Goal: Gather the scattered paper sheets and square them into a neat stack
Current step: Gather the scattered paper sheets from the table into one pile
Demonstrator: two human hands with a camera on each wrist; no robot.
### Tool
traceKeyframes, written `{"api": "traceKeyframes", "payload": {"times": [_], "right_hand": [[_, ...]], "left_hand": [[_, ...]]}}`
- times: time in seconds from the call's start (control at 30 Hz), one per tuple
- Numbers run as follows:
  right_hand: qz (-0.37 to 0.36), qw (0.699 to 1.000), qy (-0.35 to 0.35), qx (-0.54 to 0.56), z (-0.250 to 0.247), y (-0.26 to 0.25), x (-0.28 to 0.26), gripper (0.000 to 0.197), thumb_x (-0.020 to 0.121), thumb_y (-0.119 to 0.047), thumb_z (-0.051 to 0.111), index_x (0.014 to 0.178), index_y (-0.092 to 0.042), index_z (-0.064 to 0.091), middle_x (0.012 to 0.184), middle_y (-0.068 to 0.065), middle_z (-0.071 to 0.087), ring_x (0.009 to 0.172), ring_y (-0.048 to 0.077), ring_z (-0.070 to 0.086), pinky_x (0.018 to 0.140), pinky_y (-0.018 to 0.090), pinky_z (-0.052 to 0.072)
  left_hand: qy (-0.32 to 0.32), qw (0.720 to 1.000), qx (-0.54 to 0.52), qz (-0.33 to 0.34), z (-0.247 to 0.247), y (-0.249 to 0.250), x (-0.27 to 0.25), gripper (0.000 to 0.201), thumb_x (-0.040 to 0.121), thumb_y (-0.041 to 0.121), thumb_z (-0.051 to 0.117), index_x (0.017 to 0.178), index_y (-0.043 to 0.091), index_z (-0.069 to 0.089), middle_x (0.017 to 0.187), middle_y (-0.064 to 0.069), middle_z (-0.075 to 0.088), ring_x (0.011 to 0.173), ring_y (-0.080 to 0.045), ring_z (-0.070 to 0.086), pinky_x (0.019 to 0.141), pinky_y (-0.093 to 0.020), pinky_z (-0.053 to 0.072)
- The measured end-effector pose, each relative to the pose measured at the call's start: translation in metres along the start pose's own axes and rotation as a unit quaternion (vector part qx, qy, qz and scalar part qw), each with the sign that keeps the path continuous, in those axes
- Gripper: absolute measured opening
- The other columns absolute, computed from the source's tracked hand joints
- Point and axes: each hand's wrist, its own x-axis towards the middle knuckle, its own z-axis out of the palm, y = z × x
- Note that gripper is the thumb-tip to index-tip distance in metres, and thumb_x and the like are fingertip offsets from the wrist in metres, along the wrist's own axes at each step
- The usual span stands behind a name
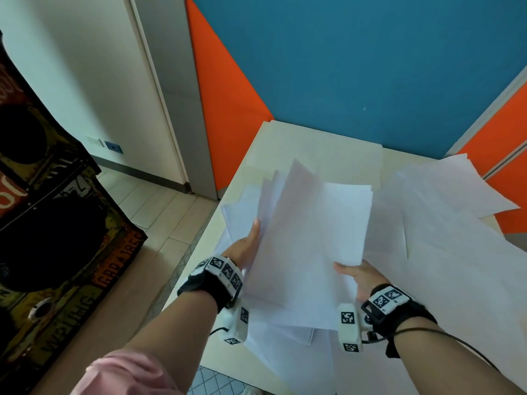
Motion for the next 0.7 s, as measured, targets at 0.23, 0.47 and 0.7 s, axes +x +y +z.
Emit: {"api": "traceKeyframes", "payload": {"times": [0.23,0.47,0.7], "right_hand": [[-0.016,0.992,0.121,0.021,-0.055,0.016,0.0,0.047,0.083,-0.003,0.063,0.127,0.001,0.051,0.129,0.015,0.056,0.127,0.029,0.045,0.106,0.035,0.028],[0.006,0.988,0.154,0.02,-0.068,0.04,-0.002,0.045,0.085,0.004,0.058,0.129,0.008,0.047,0.135,0.019,0.051,0.128,0.033,0.043,0.108,0.037,0.028],[0.031,0.987,0.155,0.022,-0.076,0.058,0.007,0.048,0.083,0.002,0.062,0.128,0.004,0.05,0.134,0.019,0.053,0.127,0.032,0.046,0.11,0.039,0.03]], "left_hand": [[0.321,0.916,0.219,-0.102,-0.014,-0.022,0.032,0.072,0.08,0.054,0.057,0.13,0.004,0.043,0.133,-0.019,0.042,0.126,-0.035,0.039,0.101,-0.043,0.036],[0.278,0.916,0.257,-0.136,-0.005,-0.01,0.06,0.079,0.062,0.049,0.077,0.123,0.008,0.047,0.125,-0.015,0.052,0.121,-0.034,0.045,0.097,-0.045,0.038],[0.212,0.95,0.226,-0.036,-0.014,0.009,0.07,0.033,0.084,0.024,0.062,0.108,0.001,0.066,0.112,-0.019,0.067,0.097,-0.032,0.062,0.081,-0.032,0.048]]}}
